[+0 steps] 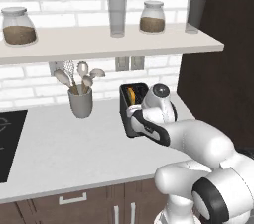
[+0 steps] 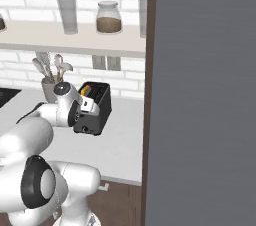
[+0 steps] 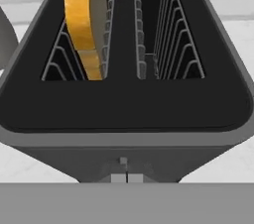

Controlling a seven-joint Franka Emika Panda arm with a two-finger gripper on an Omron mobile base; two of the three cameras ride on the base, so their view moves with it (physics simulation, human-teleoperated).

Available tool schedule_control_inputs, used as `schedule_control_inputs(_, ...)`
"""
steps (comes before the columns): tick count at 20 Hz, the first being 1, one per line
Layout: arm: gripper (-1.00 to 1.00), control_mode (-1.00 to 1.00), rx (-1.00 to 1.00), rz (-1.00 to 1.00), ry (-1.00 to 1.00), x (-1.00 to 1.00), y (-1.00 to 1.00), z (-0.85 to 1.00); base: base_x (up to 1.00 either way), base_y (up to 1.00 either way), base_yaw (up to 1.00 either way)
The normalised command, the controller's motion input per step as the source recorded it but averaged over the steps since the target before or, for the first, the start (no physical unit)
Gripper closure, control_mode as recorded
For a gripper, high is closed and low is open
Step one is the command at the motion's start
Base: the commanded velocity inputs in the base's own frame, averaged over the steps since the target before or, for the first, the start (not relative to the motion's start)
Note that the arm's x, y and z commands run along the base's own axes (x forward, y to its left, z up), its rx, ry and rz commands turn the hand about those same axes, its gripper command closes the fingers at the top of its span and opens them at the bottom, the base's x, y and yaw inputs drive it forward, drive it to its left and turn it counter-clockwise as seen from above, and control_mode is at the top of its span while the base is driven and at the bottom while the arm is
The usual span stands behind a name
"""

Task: Start the toaster. Once the lever pops up, take the bread to the plate on the dining counter.

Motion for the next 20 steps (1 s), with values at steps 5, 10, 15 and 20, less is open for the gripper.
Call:
schedule_control_inputs(5,1.0,-1.0,0.0,0.0,-0.07,0.03,0.0,-0.4,0.0,0.0,0.0)
schedule_control_inputs(10,1.0,-1.0,0.0,0.0,-0.13,-0.01,0.0,-0.58,0.0,0.0,0.0)
schedule_control_inputs(15,1.0,-1.0,0.0,-0.01,-0.01,0.03,0.0,-0.56,0.0,0.0,0.0)
schedule_control_inputs(20,1.0,-1.0,0.0,-0.05,0.0,-0.03,0.0,-0.85,0.0,0.0,0.0)
